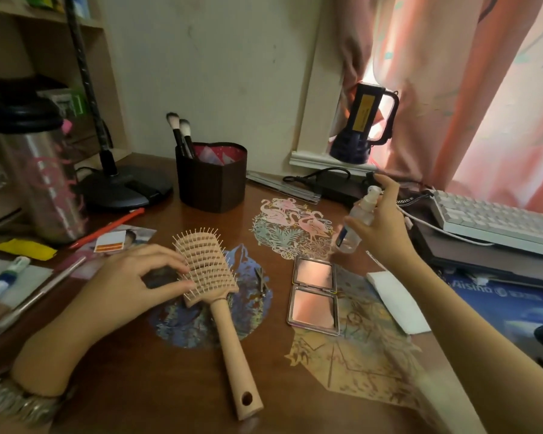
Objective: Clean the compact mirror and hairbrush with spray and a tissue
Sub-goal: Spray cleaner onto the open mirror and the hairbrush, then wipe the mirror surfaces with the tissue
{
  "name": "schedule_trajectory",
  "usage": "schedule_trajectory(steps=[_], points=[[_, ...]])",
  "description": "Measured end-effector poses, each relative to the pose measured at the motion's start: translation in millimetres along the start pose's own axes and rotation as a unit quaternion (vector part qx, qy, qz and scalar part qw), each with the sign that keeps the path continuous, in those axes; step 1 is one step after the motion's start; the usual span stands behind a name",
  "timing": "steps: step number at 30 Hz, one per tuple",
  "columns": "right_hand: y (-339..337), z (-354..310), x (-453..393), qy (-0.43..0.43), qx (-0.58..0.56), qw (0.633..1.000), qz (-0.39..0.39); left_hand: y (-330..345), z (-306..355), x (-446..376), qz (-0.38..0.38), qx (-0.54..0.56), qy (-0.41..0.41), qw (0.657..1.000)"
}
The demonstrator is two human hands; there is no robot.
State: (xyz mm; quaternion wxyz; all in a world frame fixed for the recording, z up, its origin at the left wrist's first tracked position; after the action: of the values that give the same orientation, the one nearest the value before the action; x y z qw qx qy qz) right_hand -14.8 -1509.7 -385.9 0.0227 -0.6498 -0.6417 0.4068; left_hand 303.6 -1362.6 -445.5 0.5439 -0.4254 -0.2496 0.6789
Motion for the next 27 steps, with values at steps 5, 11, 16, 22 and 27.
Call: schedule_trajectory(steps=[5,11,16,22,27], points=[[11.3,13.5,-0.1,0.014,-0.008,1.000,-0.010,0.3,0.6,0.7,0.001,0.000,0.003,1.000],[18.3,25.4,-3.2,0.030,-0.015,0.999,-0.005,-1.1,1.4,1.2,0.004,-0.006,0.004,1.000],[20.0,30.2,-4.5,0.041,-0.010,0.999,-0.006,-0.9,0.8,1.5,0.006,-0.009,0.001,1.000],[18.4,28.6,-4.9,0.041,0.010,0.999,-0.028,-1.0,0.1,2.1,0.003,0.007,-0.003,1.000],[-15.7,4.4,-4.0,0.002,0.064,0.998,-0.024,-0.5,0.8,2.5,-0.003,0.007,-0.005,1.000]])
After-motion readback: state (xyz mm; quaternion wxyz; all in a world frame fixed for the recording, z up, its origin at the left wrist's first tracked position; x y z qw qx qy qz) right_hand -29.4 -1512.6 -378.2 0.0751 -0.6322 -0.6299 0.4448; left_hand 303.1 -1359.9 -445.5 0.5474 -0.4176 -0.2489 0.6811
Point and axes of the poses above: each hand's wrist, its own x-axis away from the middle knuckle, its own y-axis out of the palm, z = x × y, the point moved 10 cm from there along -x, towards the middle knuckle, and after that the axes turned 3 degrees about -y, right-handed, at the moved point
